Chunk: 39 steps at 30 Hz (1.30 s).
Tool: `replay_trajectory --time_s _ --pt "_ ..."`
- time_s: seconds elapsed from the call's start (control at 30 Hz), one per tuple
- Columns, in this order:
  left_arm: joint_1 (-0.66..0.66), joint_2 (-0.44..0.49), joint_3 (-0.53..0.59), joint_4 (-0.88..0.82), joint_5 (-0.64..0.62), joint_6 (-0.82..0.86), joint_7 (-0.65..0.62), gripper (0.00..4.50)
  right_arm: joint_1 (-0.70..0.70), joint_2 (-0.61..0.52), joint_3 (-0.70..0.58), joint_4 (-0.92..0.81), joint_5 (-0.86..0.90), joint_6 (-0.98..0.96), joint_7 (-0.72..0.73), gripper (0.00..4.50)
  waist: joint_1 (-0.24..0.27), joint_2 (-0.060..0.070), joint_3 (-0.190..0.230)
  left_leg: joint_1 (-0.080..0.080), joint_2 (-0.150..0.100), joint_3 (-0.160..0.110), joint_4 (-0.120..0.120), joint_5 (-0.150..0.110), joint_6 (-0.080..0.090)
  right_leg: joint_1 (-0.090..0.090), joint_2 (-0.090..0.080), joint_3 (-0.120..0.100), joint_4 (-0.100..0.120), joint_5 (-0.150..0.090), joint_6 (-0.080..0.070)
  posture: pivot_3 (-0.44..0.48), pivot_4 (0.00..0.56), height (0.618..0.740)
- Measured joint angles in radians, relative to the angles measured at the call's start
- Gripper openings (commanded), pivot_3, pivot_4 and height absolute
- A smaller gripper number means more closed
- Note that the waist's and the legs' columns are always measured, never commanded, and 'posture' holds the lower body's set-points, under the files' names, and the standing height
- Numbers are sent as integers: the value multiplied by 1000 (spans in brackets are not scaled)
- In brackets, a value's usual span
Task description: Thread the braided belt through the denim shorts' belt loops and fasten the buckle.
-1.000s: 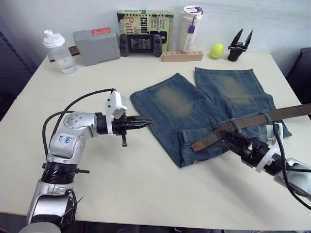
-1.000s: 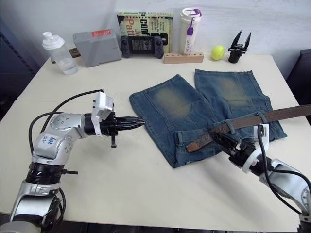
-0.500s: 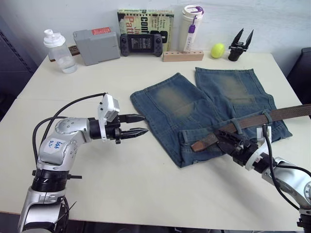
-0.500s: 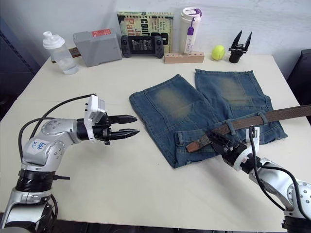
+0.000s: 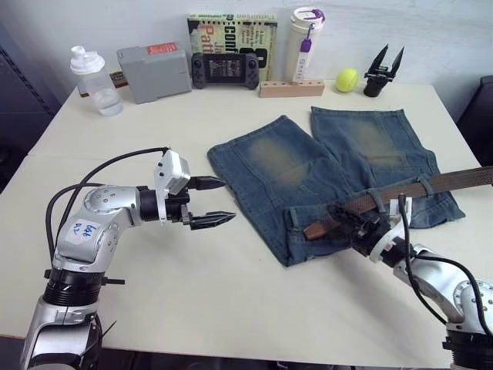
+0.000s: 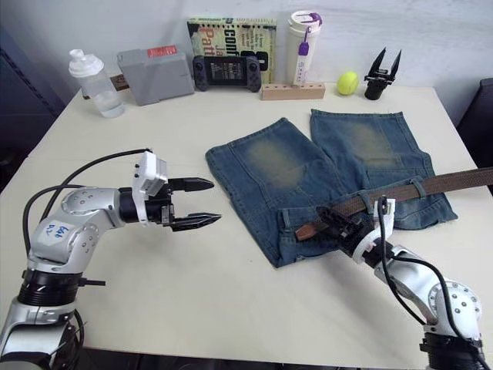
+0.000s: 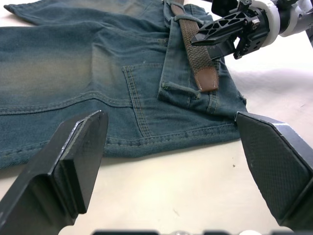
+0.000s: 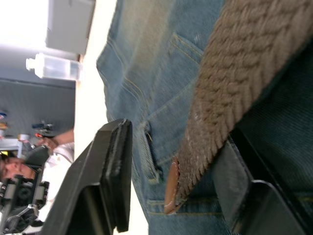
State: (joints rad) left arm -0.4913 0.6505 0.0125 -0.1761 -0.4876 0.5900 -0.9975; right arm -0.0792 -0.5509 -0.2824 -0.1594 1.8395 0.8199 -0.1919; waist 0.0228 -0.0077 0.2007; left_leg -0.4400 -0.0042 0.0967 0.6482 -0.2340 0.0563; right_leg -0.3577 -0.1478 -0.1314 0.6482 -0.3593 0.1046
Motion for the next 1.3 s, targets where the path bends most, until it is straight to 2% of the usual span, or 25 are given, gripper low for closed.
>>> replay_trajectory --time_s 0.1,0.13,0.4,0.5,0.73,0.87,0.97,1.13,1.3 --pt "0 6 0 0 3 0 0 4500 -16 52 1 0 -40 -37 0 168 -1 0 0 0 0 1 0 0 0 0 0 1 1 0 0 0 150 694" --pt "0 6 0 0 3 0 0 4500 -19 59 0 0 -47 -44 0 56 -1 0 0 0 0 1 0 0 0 0 0 1 1 0 0 0 150 694" --pt "0 7 -4 1 8 -1 0 4500 -48 164 17 -2 -201 -131 29 56 -3 0 0 0 0 2 -1 0 0 -2 0 2 6 0 0 0 150 694" --pt "-1 12 -14 24 20 -8 -8 4500 -60 244 42 -6 -311 -201 75 56 -8 0 0 1 0 3 -1 0 -1 -2 0 3 6 0 0 0 150 694" --pt "-4 13 -23 32 23 -26 -21 4500 -109 383 29 5 -374 -287 72 56 -31 0 0 1 0 3 -2 1 -3 -5 0 4 9 -1 -2 0 150 694" --pt "-3 13 -23 32 23 -27 -20 4500 -131 416 35 17 -423 -291 75 56 -30 0 0 1 0 4 -2 1 -3 -5 0 5 9 -1 -2 0 150 694" --pt "-3 13 -24 30 23 -27 -20 4500 -151 488 5 29 -329 -284 25 56 -35 0 0 1 0 5 -3 2 -3 -8 0 7 11 -2 -3 0 150 694" --pt "12 16 -24 25 23 -27 -19 4500 -146 485 35 29 -175 -159 -90 56 -48 0 0 0 1 6 -4 2 -3 -10 0 9 13 -2 -4 0 150 694" --pt "13 16 -24 23 23 -26 -15 4500 -153 517 92 3 -92 -118 -140 56 -52 0 0 -1 1 10 -5 2 -3 -15 0 12 14 -3 -4 0 150 694"
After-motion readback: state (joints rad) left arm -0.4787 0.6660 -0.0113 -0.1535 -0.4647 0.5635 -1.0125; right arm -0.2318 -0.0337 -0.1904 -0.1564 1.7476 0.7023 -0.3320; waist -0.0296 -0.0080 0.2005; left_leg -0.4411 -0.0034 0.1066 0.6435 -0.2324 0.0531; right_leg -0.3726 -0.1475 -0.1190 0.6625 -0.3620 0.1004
